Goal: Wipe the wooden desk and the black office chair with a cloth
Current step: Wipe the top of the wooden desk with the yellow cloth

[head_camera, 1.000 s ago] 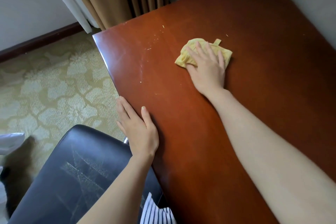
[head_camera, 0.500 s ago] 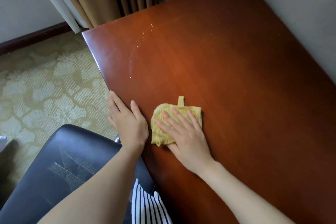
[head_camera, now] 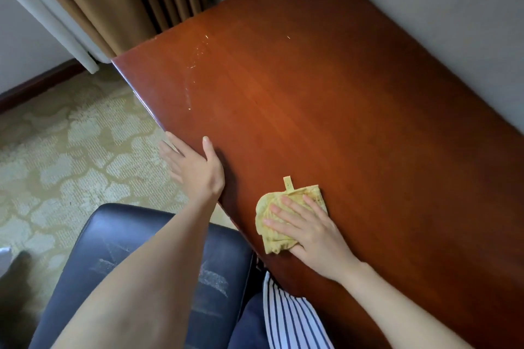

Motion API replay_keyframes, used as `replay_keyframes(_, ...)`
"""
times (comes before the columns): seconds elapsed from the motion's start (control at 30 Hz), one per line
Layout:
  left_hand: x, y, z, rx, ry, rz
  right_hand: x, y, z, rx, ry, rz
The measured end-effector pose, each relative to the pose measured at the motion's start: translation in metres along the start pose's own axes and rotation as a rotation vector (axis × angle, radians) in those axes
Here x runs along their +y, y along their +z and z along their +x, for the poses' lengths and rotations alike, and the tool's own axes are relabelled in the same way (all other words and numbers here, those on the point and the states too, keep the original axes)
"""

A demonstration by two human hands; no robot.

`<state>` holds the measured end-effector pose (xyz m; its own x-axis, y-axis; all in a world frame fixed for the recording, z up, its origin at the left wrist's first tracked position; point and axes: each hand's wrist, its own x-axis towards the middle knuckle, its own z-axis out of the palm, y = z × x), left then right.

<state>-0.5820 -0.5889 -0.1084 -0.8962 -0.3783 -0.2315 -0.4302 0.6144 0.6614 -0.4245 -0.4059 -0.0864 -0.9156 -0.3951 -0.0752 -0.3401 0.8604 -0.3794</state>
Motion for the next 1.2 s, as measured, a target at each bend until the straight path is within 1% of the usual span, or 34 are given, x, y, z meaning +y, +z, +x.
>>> replay_keyframes(0.07, -0.005, -0.005, -0.005, -0.053, 0.063, 0.133, -0.014, 0.005, -0.011, 0.054, 0.17, 0.07)
replay_keyframes(0.17, -0.011, -0.01, -0.031, -0.141, 0.286, 0.281, -0.026, 0.014, -0.033, 0.14, 0.351, 0.128)
replay_keyframes(0.27, -0.012, -0.01, -0.075, -0.26, 0.516, 0.332, -0.031, 0.019, -0.061, 0.198, 0.442, 0.165)
replay_keyframes(0.33, -0.006, -0.006, -0.106, -0.328, 0.603, 0.365, -0.03, 0.02, -0.082, 0.216, 0.482, 0.166)
replay_keyframes(0.47, 0.006, 0.003, -0.164, -0.507, 0.685, 0.355, -0.026, 0.024, -0.136, 0.26, 0.608, 0.176)
replay_keyframes(0.53, 0.011, 0.01, -0.182, -0.596, 0.732, 0.373, -0.022, 0.025, -0.162, 0.277, 0.641, 0.197)
replay_keyframes(0.73, 0.028, 0.026, -0.235, -0.816, 0.734, 0.447, -0.007, 0.015, -0.239, 0.377, 0.807, 0.182)
replay_keyframes(0.87, 0.034, 0.035, -0.248, -0.877, 0.799, 0.548, 0.002, 0.012, -0.252, 0.387, 0.854, 0.176)
replay_keyframes(0.93, 0.04, 0.036, -0.253, -0.88, 0.804, 0.596, 0.005, 0.011, -0.252, 0.386, 0.874, 0.197)
replay_keyframes(1.0, 0.046, 0.038, -0.254, -0.88, 0.795, 0.691, 0.006, 0.009, -0.25, 0.398, 0.895, 0.227)
replay_keyframes(1.1, 0.051, 0.034, -0.255, -0.94, 0.77, 0.877, 0.011, 0.007, -0.25, 0.395, 0.894, 0.257)
replay_keyframes(1.2, 0.053, 0.031, -0.256, -0.943, 0.807, 1.018, 0.012, 0.006, -0.25, 0.358, 0.89, 0.255)
